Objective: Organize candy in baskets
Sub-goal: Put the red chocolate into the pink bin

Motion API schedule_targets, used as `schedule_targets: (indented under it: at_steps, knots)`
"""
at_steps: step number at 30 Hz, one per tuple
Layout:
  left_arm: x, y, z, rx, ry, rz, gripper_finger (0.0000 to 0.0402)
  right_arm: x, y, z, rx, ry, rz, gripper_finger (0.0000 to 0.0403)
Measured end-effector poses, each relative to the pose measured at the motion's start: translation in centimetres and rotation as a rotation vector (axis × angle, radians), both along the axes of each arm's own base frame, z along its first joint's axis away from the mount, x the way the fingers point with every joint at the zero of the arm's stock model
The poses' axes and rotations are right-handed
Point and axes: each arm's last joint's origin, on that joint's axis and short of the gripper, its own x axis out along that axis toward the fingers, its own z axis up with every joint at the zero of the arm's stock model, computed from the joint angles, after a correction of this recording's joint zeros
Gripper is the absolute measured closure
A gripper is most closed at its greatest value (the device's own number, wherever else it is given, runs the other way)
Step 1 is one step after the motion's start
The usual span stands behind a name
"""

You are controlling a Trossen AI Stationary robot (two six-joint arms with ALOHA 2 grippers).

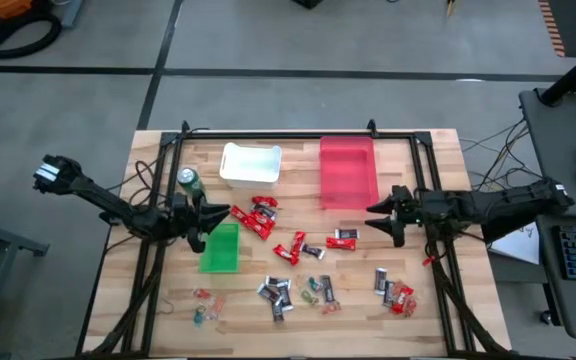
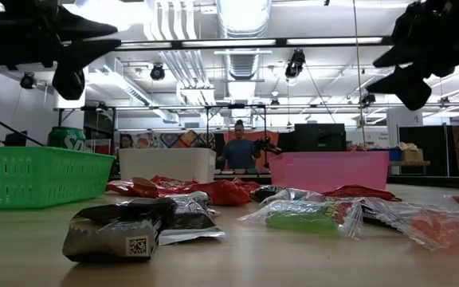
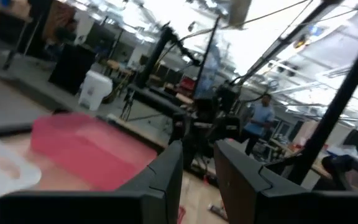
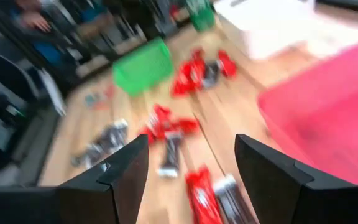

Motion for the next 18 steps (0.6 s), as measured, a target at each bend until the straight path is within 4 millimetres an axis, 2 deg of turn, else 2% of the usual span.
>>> schedule_targets:
  at_steps: [4,8,18]
  knots:
    - [0.4,-0.2,-0.7,-0.059,0.027,-0.014,0.0324,0.5,0.1,0.8,-0.014,0.106,0.0,0.0174]
    - [1.1,-0.5,-0.6,-0.051,0.052,-0.013,0.0324,1.4,0.2,1.6,-0.024,0.128,0.004,0.0174]
    - [5.6,-2.5,1.7,0.172,0.171,0.015,0.0324,3.4,0.4,3.3,-0.027,0.145,0.005,0.0174]
